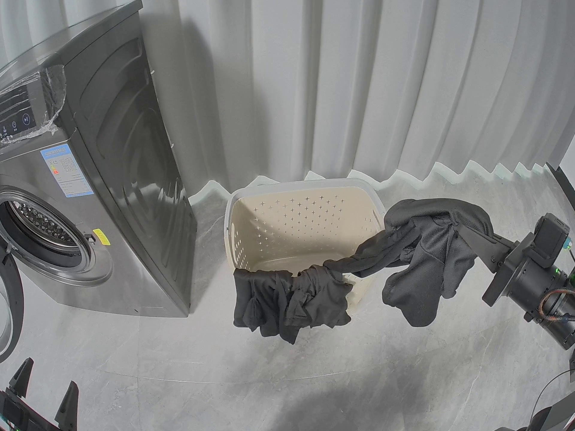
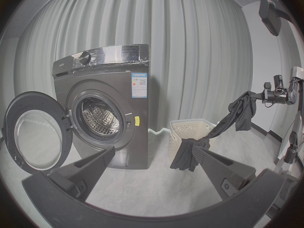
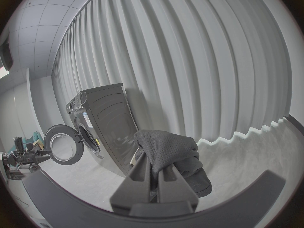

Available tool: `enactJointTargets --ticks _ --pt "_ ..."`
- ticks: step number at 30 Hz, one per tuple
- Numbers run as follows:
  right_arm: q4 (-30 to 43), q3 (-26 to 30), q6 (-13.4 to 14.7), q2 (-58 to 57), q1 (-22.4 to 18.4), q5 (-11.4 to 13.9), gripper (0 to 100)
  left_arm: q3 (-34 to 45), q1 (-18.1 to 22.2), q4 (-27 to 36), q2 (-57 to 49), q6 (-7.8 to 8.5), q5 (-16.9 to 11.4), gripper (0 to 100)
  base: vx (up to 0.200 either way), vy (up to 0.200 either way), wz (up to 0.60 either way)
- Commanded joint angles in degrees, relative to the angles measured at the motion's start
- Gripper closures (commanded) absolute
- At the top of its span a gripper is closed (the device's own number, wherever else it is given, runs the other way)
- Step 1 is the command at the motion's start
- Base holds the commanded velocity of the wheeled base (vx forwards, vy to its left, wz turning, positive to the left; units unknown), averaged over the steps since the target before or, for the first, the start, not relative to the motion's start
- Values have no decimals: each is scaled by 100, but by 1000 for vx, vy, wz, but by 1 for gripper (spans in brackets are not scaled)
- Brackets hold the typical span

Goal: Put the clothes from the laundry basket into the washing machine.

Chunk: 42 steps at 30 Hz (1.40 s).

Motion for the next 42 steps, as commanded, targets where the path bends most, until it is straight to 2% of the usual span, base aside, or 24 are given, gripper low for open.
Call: enactJointTargets --ticks 1,29,35,42 --pt "-13 7 4 47 51 -2 100 92 -2 2 -101 -4 -1 0 0 200 0" --pt "-57 -54 21 65 86 42 100 92 -2 -6 -101 -4 -1 0 0 200 0" --pt "-48 -28 48 91 148 42 100 92 -2 2 -101 -39 -1 0 0 0 0" --pt "-66 -19 39 161 139 16 100 92 -2 2 -101 -39 -1 0 -200 0 0"
